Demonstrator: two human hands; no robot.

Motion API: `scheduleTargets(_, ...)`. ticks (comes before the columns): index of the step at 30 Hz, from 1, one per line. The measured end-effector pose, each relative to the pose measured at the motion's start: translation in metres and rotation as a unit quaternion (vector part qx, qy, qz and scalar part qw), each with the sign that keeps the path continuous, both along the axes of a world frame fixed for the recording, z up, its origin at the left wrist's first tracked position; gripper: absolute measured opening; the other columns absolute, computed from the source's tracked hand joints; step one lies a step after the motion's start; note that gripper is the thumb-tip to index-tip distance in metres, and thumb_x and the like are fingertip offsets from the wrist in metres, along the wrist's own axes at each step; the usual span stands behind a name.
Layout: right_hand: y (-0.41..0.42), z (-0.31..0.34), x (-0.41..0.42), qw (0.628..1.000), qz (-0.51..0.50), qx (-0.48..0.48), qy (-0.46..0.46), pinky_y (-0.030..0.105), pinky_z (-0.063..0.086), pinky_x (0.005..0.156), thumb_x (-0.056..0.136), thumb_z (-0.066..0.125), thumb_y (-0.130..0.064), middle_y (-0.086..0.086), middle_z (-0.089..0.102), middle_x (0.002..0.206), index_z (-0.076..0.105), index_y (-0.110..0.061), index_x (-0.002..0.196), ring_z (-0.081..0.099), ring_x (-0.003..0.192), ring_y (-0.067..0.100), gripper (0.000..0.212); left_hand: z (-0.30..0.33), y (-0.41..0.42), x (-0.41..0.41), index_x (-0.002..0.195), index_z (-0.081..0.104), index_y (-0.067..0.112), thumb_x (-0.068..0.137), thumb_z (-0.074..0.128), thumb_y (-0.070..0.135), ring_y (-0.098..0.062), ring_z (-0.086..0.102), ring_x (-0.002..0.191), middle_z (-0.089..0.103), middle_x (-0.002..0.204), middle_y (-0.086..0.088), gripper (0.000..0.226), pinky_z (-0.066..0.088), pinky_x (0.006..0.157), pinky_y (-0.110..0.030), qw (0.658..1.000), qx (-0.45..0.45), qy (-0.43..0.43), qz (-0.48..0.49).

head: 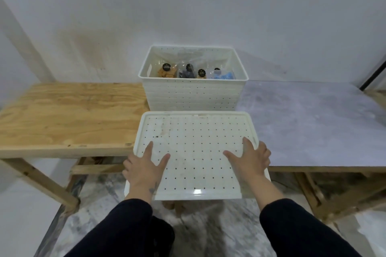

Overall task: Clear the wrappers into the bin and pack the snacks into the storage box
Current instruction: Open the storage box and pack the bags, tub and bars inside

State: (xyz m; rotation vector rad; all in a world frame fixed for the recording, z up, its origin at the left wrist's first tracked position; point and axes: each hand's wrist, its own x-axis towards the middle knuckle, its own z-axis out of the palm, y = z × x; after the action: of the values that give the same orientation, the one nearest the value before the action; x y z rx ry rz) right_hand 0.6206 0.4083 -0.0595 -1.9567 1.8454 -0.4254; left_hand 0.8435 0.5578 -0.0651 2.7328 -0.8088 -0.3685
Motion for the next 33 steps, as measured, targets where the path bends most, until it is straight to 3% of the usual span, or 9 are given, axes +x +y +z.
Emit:
scheduleTargets(4,0.011,0.033,0.007,0.998,-0.001,-0.04,-0.04,0.049,0.018,0.113,0.071,0.064,-0.067,0.012,0.016,0.149,0.035,-0.029,0.142,0.01,0.137,0.034,0.085,0.031,0.012,0.003,0.147,0.014,0.047,0.077,0.032,0.081,-0.043,0.025,0.131,0.016,0.151,-0.022,0.079,0.027,0.106,-0.053,0.997,-0.064,-0.03,-0.001)
scheduleTargets(12,0.002,0.115,0.031,0.985,0.013,-0.121,-0.121,0.049,0.017,0.113,0.069,0.067,-0.066,0.012,0.014,0.149,0.036,-0.029,0.142,0.011,0.138,0.034,0.087,0.104,0.006,0.029,0.147,0.019,0.046,0.078,0.034,0.08,-0.042,0.027,0.129,0.021,0.148,-0.02,0.079,0.028,0.106,-0.053,0.979,-0.176,-0.101,0.004)
scheduleTargets(24,-0.08,0.155,0.073,0.987,0.038,-0.115,-0.11,0.047,0.013,0.115,0.073,0.063,-0.065,0.014,0.014,0.149,0.034,-0.028,0.143,0.01,0.137,0.034,0.085,0.143,-0.077,0.085,0.148,0.02,0.042,0.079,0.034,0.079,-0.043,0.027,0.133,0.023,0.149,-0.022,0.08,0.028,0.107,-0.052,0.982,-0.152,-0.108,-0.027)
scheduleTargets(33,-0.204,0.138,0.126,0.997,0.045,-0.057,-0.023,0.044,0.026,0.106,0.072,0.057,-0.068,0.013,0.033,0.133,0.051,-0.022,0.127,0.025,0.124,0.034,0.073,0.132,-0.192,0.148,0.147,0.023,0.038,0.076,0.032,0.082,-0.04,0.029,0.133,0.031,0.147,-0.02,0.084,0.032,0.106,-0.05,0.993,-0.055,-0.077,-0.073)
